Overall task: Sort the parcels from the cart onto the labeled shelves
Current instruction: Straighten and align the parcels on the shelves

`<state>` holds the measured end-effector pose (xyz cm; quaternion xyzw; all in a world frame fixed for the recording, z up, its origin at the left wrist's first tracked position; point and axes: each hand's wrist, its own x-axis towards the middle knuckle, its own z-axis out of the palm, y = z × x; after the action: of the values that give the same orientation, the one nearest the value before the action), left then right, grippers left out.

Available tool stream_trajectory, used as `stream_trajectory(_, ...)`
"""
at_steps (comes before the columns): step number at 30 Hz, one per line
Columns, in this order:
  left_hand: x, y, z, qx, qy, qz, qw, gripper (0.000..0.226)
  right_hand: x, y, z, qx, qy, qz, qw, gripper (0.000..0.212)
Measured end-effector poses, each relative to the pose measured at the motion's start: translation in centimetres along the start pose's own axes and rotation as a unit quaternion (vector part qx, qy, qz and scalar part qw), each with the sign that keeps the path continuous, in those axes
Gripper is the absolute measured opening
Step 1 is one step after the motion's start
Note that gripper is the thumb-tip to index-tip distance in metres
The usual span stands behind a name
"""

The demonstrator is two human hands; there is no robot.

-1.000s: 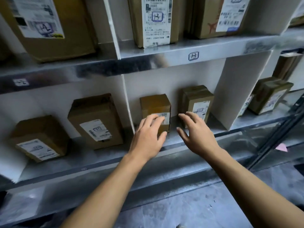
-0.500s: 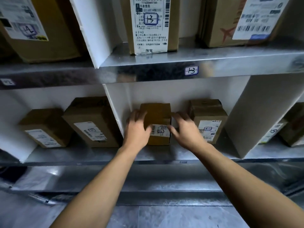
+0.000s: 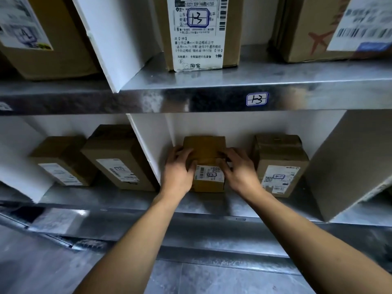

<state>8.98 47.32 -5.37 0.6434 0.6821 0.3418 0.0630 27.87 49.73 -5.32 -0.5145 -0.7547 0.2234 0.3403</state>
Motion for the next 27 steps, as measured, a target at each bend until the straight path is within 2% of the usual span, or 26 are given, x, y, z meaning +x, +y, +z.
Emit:
stream_trajectory(9, 0.3, -0.4, 0.3, 0.013, 0.036, 0.025, 0.999, 0.034, 0.3, 0.5, 0.3, 0.034, 0.011, -0.018, 0.999, 0.032)
stream_trajectory(18, 0.3, -0.3, -0.1, 0.012, 0.006, 0.007, 1.0, 0.036, 0.1, 0.2, 0.3, -0.001, 0.008, -0.003, 1.0, 0.034)
stream_trajectory(27, -1.4, 0.3, -1.2, -0.008, -0.024, -0.013, 1.0, 0.055, -3.4, -2.3, -2.4, -0.054, 0.039, 0.028, 0.997, 0.037)
